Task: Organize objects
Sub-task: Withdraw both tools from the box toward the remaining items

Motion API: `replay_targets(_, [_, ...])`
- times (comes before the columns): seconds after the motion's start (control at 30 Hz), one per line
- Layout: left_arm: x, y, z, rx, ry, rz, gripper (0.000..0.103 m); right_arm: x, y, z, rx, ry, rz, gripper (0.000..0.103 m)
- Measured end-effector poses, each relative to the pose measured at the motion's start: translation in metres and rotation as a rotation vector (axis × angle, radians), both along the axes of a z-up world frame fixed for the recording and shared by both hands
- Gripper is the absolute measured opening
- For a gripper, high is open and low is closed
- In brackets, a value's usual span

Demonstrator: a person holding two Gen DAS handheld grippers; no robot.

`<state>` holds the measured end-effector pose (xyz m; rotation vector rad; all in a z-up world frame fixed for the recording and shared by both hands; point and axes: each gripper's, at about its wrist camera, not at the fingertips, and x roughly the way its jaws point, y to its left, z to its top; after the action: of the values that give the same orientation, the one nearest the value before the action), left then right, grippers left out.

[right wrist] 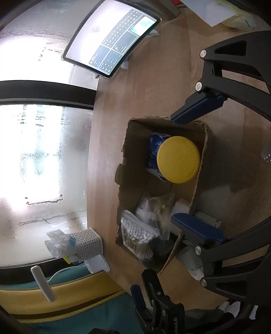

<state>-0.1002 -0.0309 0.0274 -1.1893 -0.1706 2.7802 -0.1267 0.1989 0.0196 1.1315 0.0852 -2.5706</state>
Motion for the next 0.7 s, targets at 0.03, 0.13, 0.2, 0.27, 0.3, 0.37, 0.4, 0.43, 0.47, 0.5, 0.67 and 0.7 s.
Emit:
replay_targets(0.03, [0.002,-0.001,0.000,-0.002,0.001,0.002,0.102,0.002,0.000,0.000,-0.002,-0.001,-0.003,0.089])
replay_targets(0.13, [0.008,-0.002,-0.001,0.001,-0.002,0.005,0.102,0.008,-0.001,-0.001,-0.002,-0.004,-0.004,0.089])
replay_targets(0.2, [0.011,-0.001,-0.001,-0.008,-0.002,0.005,0.102,0.011,-0.002,-0.002,0.002,-0.007,-0.003,0.089])
replay_targets(0.27, [0.014,0.000,-0.001,-0.018,-0.003,0.004,0.102,0.014,-0.003,-0.003,0.003,-0.010,-0.004,0.090])
replay_targets(0.3, [0.016,-0.001,-0.001,-0.019,-0.005,0.003,0.102,0.016,-0.003,-0.004,0.003,-0.013,-0.006,0.090])
replay_targets(0.37, [0.019,-0.001,-0.002,-0.021,-0.006,0.003,0.102,0.018,-0.003,-0.006,0.002,-0.019,-0.014,0.090])
replay_targets(0.4, [0.020,-0.001,-0.003,-0.023,-0.008,0.002,0.102,0.019,-0.003,-0.007,0.001,-0.022,-0.020,0.090])
replay_targets(0.43, [0.022,-0.002,-0.004,-0.025,-0.011,0.003,0.102,0.020,-0.003,-0.008,0.002,-0.027,-0.026,0.090])
replay_targets(0.47, [0.022,-0.002,-0.005,-0.024,-0.013,0.004,0.102,0.020,-0.002,-0.009,0.001,-0.031,-0.030,0.090])
replay_targets(0.5, [0.024,-0.003,-0.006,-0.023,-0.015,0.003,0.102,0.021,-0.002,-0.010,-0.001,-0.035,-0.033,0.090])
replay_targets(0.67, [0.028,-0.003,-0.016,-0.028,-0.036,0.001,0.102,0.028,-0.003,-0.016,-0.004,-0.046,-0.032,0.090])
replay_targets(0.7, [0.029,-0.002,-0.018,-0.033,-0.042,-0.001,0.102,0.029,-0.004,-0.018,-0.006,-0.051,-0.032,0.090])
